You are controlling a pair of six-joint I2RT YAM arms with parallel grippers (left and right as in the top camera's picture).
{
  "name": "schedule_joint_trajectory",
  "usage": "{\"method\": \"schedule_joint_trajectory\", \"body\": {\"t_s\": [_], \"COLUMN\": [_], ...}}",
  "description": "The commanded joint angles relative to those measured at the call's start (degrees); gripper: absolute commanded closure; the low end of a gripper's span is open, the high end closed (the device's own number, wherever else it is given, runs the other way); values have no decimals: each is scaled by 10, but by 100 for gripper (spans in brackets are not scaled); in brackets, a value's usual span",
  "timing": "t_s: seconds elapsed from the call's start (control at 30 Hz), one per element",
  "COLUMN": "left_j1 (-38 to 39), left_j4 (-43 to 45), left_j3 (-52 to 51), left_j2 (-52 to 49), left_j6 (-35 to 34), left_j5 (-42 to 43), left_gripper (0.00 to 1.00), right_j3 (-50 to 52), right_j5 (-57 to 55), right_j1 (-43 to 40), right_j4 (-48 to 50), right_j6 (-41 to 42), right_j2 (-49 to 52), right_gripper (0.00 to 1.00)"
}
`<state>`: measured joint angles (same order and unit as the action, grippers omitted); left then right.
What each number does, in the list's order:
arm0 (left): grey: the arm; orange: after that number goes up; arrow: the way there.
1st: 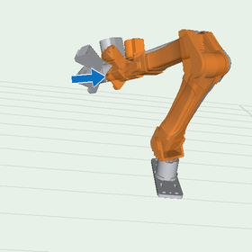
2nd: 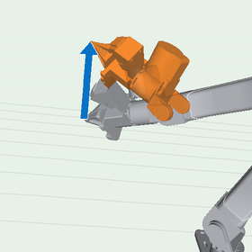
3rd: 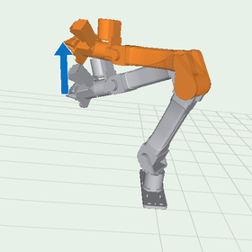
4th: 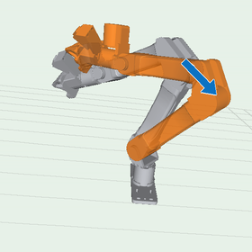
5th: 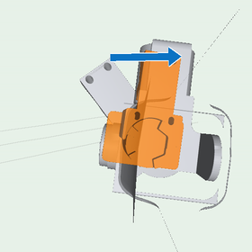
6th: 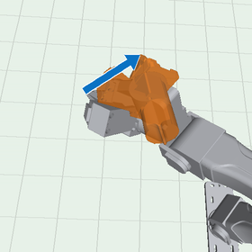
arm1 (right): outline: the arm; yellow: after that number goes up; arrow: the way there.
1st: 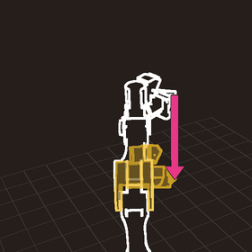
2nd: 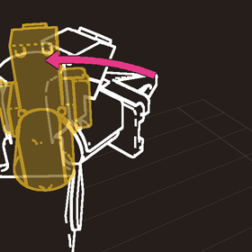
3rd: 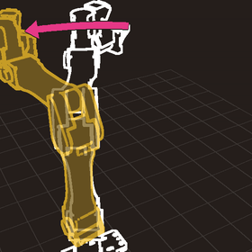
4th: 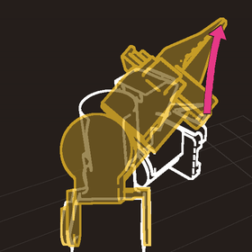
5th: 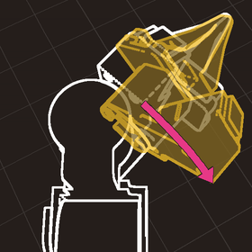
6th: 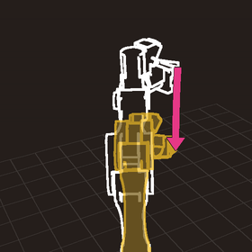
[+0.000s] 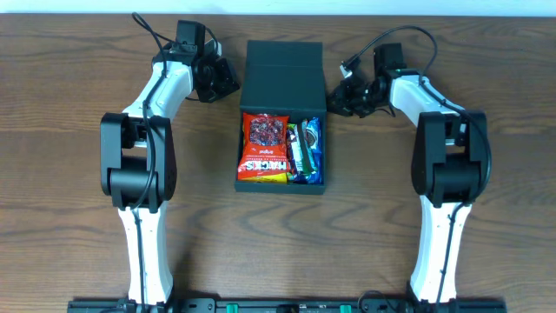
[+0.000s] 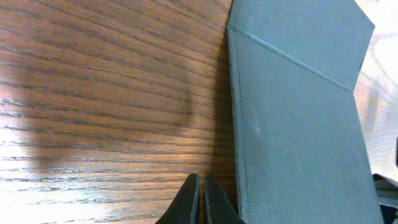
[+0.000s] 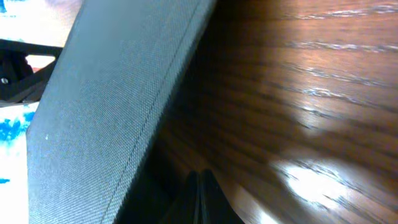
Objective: Pack container
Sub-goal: 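Move both grippers to the edges of the raised box lid, then swing the lid forward with both grippers to close the box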
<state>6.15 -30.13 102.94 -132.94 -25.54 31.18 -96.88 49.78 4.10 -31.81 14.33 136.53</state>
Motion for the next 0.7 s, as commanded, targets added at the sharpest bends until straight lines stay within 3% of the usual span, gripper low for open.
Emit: {"method": "schedule_joint_trajectory", "body": {"t_s": [0.0, 0.23, 0.43, 0.67], "left_j1": [0, 0, -3, -13], "left_j4": [2, 20, 79, 97], "left_j3": [7, 7, 8, 9], "left_j2": [-26, -37, -34, -9], "left_j6": [-22, -28, -28, -2], "left_j5": [24, 55, 140, 171], "left_gripper": [94, 94, 94, 94], "right_j3": [2, 2, -4, -27], "right_j5": [25, 58, 91, 143], "right_j1": [5, 5, 1, -14], "right_j4": [7, 17, 26, 23], "right_j6": [11, 10, -4, -54], "right_j2": [8, 8, 8, -13], "right_gripper": [98, 99, 98, 98]}}
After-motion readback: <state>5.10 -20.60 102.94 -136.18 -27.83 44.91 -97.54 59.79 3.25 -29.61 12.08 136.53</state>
